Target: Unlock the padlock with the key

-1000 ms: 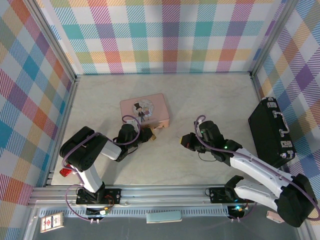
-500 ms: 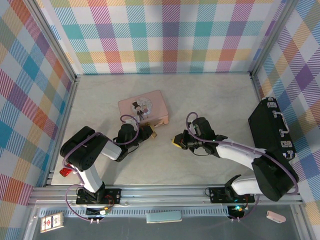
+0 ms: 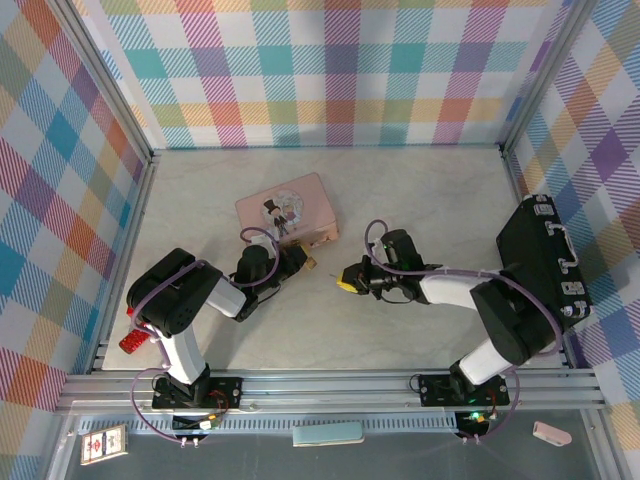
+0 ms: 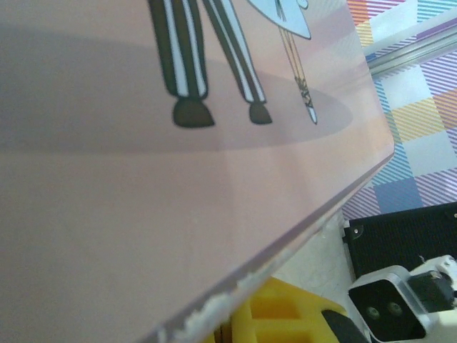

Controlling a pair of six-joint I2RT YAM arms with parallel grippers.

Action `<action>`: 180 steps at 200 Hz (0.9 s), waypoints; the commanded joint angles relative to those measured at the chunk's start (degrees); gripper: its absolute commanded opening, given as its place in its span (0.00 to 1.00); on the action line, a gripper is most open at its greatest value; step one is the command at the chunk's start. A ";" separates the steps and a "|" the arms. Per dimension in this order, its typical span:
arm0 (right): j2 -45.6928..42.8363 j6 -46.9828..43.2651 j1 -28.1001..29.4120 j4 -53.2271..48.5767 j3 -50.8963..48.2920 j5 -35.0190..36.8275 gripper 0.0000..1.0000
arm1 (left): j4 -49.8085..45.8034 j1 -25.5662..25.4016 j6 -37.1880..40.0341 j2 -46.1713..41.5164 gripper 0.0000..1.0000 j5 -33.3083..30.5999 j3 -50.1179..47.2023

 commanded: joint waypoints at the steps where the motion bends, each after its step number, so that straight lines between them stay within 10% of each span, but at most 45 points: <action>1: 3.34 1.65 -0.39 7.38 2.46 -3.55 0.00 | -0.85 -0.56 -10.45 1.35 0.03 7.57 0.99; 180: 16.98 6.96 -0.30 27.34 2.86 -3.85 0.00 | -2.87 -0.57 -10.19 0.40 0.03 7.76 1.62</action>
